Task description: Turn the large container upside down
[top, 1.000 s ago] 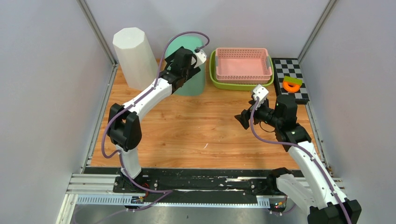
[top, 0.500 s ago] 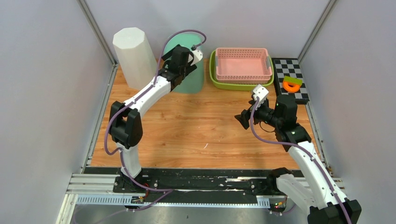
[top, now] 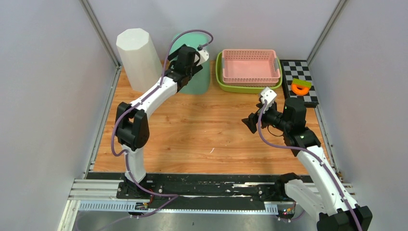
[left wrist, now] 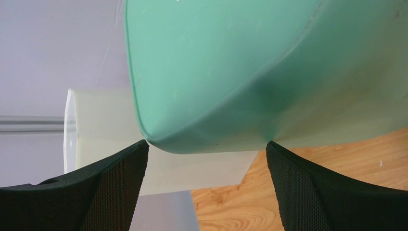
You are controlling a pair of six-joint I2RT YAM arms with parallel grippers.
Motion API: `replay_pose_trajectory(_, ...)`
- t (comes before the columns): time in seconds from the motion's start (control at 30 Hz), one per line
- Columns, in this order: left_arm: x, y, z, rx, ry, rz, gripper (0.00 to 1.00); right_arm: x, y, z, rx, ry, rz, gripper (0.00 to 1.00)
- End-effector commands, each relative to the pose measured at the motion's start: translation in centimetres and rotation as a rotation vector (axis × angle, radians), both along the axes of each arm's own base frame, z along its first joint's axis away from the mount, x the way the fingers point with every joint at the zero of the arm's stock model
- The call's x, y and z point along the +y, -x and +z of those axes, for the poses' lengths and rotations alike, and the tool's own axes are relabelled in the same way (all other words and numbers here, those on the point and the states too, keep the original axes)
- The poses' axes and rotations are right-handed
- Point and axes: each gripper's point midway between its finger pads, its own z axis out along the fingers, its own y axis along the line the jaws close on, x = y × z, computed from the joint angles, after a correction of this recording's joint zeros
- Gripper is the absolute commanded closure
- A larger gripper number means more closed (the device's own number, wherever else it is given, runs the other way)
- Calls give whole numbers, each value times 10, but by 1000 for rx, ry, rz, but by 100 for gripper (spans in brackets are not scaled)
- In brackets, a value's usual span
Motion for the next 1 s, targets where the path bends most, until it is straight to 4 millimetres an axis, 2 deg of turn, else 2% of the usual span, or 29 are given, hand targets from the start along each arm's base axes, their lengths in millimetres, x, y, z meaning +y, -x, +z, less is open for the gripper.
replay_pose_trajectory(0.0, 2, -12, 12, -52, 19, 24, 7, -2, 0, -4, 12, -9, -2, 0)
replay_pose_trajectory(0.47, -6, -18, 6, -32, 101, 40, 8, -2, 0, -6, 14, -7, -1, 0)
replay_pose_trajectory(0.97, -5, -25, 0, -25, 106, 78, 8, -2, -1, -6, 17, -7, -1, 0)
